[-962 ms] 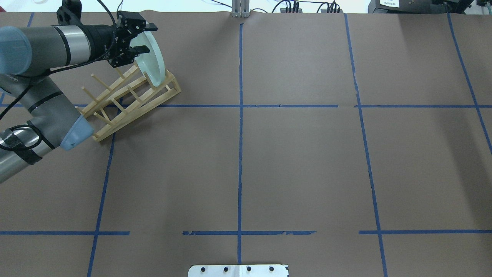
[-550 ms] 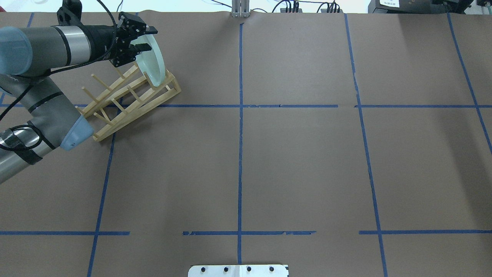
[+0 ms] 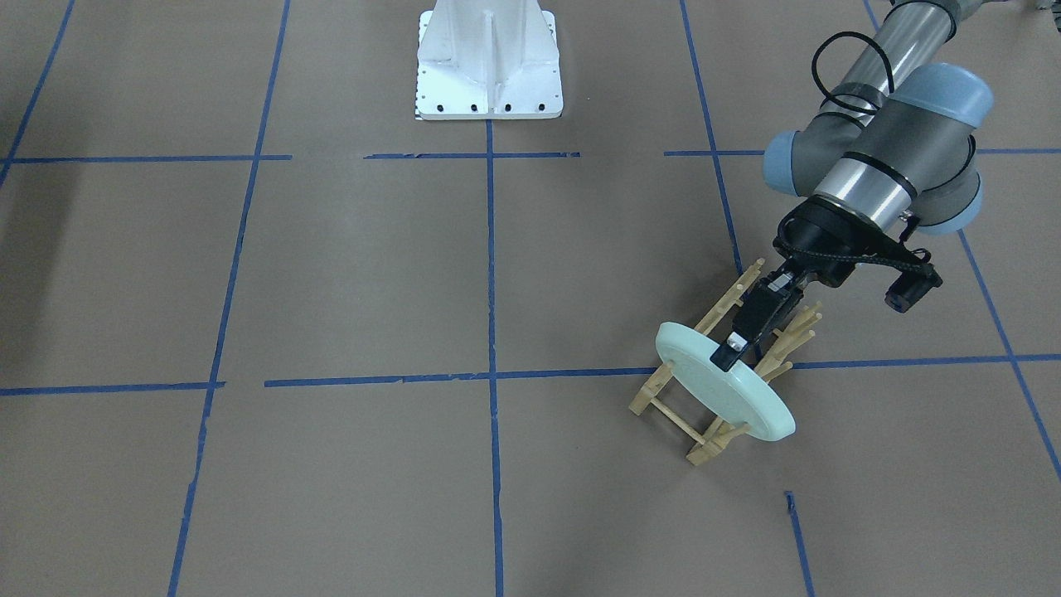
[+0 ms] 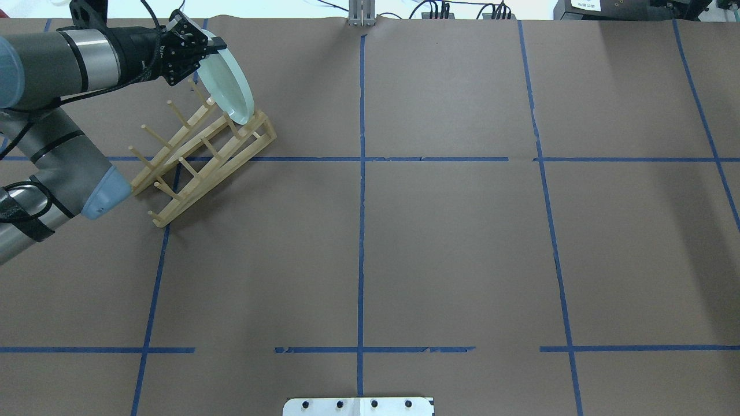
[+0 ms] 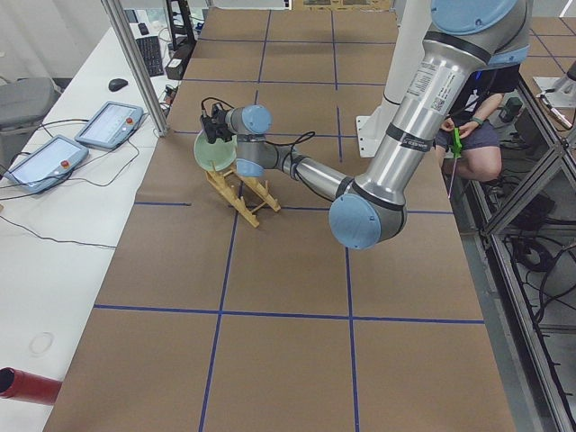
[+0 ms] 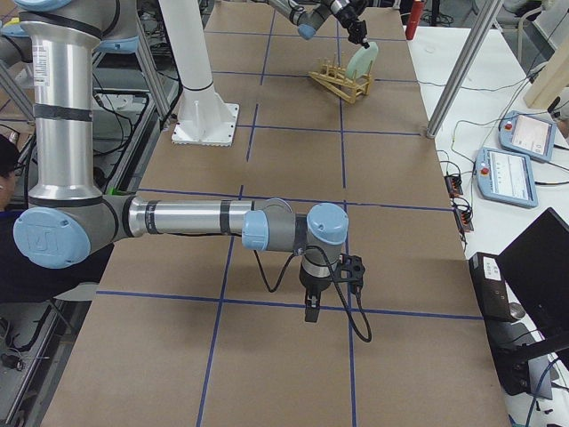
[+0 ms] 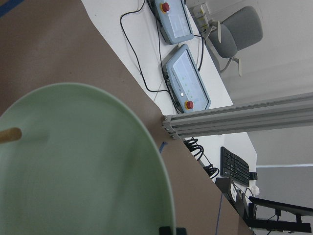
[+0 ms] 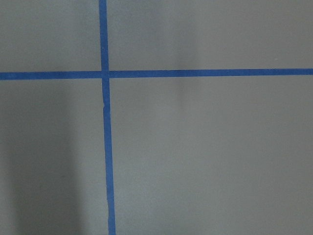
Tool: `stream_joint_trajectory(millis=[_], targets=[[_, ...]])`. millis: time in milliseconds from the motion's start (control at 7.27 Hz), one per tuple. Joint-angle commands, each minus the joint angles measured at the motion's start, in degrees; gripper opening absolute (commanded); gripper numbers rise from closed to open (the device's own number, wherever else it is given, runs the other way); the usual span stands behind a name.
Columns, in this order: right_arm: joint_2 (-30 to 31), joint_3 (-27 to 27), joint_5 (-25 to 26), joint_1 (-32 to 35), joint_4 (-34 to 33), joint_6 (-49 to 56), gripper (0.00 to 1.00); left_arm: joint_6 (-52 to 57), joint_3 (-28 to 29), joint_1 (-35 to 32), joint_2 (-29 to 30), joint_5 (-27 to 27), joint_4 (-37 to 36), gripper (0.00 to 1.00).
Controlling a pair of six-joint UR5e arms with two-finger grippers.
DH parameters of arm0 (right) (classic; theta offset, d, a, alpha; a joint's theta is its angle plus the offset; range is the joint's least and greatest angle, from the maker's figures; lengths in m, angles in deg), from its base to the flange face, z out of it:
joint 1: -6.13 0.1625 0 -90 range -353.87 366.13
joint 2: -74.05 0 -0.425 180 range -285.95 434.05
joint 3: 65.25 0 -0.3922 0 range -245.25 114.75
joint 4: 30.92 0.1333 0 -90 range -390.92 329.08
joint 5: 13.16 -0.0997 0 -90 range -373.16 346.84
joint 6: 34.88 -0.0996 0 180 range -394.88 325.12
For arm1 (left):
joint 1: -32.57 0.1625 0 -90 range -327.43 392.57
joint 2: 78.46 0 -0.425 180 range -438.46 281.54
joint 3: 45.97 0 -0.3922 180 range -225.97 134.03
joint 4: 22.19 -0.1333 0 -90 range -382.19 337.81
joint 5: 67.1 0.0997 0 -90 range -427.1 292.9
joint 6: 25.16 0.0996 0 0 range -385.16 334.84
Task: Place plate on table
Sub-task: 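Grasp the plate rim with the left gripper and lift it from the rack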
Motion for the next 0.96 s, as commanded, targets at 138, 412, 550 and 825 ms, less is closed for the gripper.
stream_joint_trajectory(millis=[138, 412, 550, 825], targets=[[0.00, 0.00, 0.00, -0.04, 0.00, -0.04, 1.00, -8.60, -0.10, -4.38, -0.80, 0.34, 8.02, 0.00], [0.00, 0.00, 0.00, -0.04, 0.00, -0.04, 1.00, -9.78, -4.29, -9.48, -0.36, -0.80, 7.34, 0.00], [0.00, 0.00, 0.00, 0.05, -0.09, -0.04, 1.00, -9.26, -6.58, -13.85, -0.01, -8.55, 3.07, 0.00], [0.00, 0.00, 0.00, -0.04, 0.00, -0.04, 1.00, -1.23, -16.82, -19.16, 1.14, -23.27, -16.73, 0.00]])
